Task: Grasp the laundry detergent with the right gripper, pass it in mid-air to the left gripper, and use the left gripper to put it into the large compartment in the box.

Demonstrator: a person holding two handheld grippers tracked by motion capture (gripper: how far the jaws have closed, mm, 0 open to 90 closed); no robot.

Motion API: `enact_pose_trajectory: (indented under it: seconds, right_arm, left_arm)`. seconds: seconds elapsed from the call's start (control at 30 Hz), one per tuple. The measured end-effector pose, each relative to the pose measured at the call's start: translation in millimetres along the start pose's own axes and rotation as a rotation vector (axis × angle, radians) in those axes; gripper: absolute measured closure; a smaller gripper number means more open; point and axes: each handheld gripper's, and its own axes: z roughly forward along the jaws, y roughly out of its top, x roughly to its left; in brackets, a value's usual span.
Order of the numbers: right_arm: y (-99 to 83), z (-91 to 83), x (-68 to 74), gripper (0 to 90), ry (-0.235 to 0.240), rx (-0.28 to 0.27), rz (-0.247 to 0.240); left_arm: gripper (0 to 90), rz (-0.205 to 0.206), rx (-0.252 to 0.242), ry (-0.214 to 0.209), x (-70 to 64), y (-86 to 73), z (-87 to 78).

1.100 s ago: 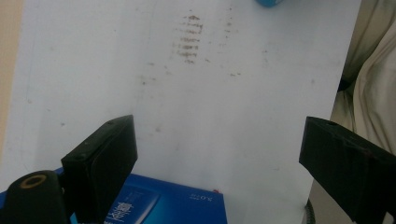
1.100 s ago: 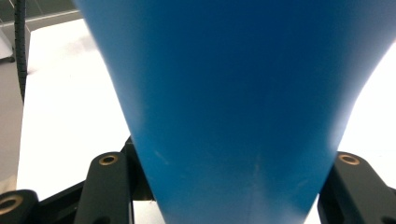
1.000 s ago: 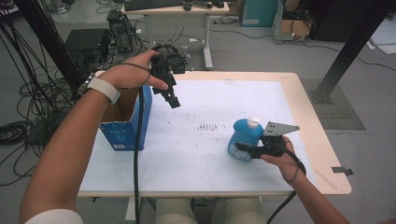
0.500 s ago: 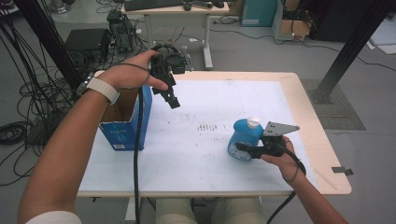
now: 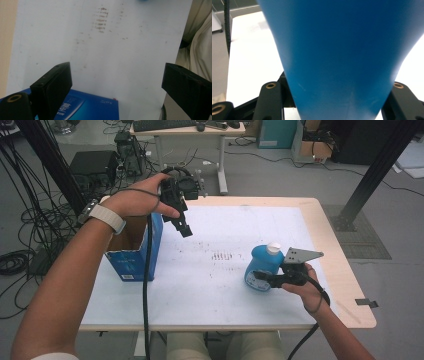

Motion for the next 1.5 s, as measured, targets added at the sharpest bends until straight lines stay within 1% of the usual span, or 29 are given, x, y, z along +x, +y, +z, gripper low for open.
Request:
enact_pose_trajectory:
  seconds: [0.07,0.17,0.2,0.33,0.4,0.5,0.57,0.63,0.7,0.73,0.77,0.83,0.87,1.03,1.17,1.2,1.27,1.3,1.37,1.4,1.5]
  right_arm:
    - [2.9,-0.7,-1.3,42.7,0.013,-0.004,-0.007]
    - [6.7,-3.5,-1.8,42.7,0.02,-0.003,-0.009]
    - [9.1,-5.0,-1.0,42.8,0.021,0.006,0.006]
    - [14.9,-9.3,-1.7,42.7,0.038,0.012,0.005]
    - [19.0,-11.9,-2.3,42.7,0.054,0.014,0.005]
    - [24.3,-15.3,-3.5,42.7,0.077,0.01,0.018]
    - [27.9,-17.2,-4.2,42.7,0.084,0.013,0.013]
    - [31.0,-18.6,-4.8,42.7,0.094,0.017,0.01]
    - [34.5,-20.0,-5.8,42.7,0.109,0.023,0.004]
    - [38.2,-21.4,-6.3,42.7,0.126,0.029,-0.007]
    - [38.2,-21.4,-6.3,42.7,0.126,0.029,-0.007]
    - [42.1,-22.3,-6.6,42.6,0.144,0.033,-0.012]
    - [44.1,-22.8,-6.6,42.6,0.154,0.038,-0.01]
    - [54.4,-24.2,-7.0,42.6,0.2,0.038,-0.004]
    - [64.6,-25.8,-5.6,42.6,0.238,0.044,-0.027]
    - [64.6,-25.8,-5.6,42.6,0.238,0.044,-0.027]
    - [71.1,-26.9,-4.2,42.6,0.262,0.048,-0.038]
    - [71.1,-26.9,-4.2,42.6,0.262,0.048,-0.038]
    - [77.3,-27.6,-2.9,42.7,0.28,0.049,-0.058]
    - [77.3,-27.6,-2.9,42.7,0.28,0.049,-0.058]
    - [84.5,-27.4,-1.1,42.7,0.305,0.047,-0.071]
  left_arm:
    - [9.6,0.005,0.0,0.004,-1.5,0.1,-2.0]
    - [9.3,-0.002,-0.009,0.01,-5.5,0.9,-6.6]
    - [9.3,-0.001,-0.011,0.012,-6.8,1.5,-8.5]
    - [8.8,-0.004,-0.011,0.015,-12.0,4.2,-13.7]
    - [8.2,-0.004,-0.008,0.017,-14.5,5.9,-16.1]
    - [8.0,-0.007,-0.012,0.021,-19.4,8.8,-21.6]
    - [8.1,-0.008,-0.022,0.016,-22.4,10.5,-24.2]
    - [8.0,-0.004,-0.023,0.027,-26.0,12.8,-27.4]
    - [7.9,-0.001,-0.033,0.031,-30.0,15.7,-31.6]
    - [7.5,0.003,-0.044,0.026,-32.6,18.0,-34.9]
    - [7.0,0.003,-0.044,0.026,-32.6,18.0,-34.9]
    - [6.3,0.003,-0.049,0.014,-34.9,20.8,-37.6]
    - [5.9,0.003,-0.051,0.007,-36.5,22.5,-38.6]
    - [4.8,0.012,-0.052,0.009,-42.1,29.0,-42.5]
    - [4.8,0.028,-0.059,0.009,-48.5,35.3,-47.5]
    - [4.9,0.028,-0.059,0.009,-48.5,35.3,-47.5]
    - [4.8,0.036,-0.067,0.013,-52.4,38.7,-50.6]
    - [4.9,0.036,-0.067,0.013,-52.4,38.7,-50.6]
    - [4.9,0.042,-0.068,0.011,-54.7,40.6,-52.4]
    - [4.9,0.047,-0.065,0.018,-56.6,42.2,-53.9]
    - [5.1,0.054,-0.069,0.02,-59.7,44.4,-56.7]
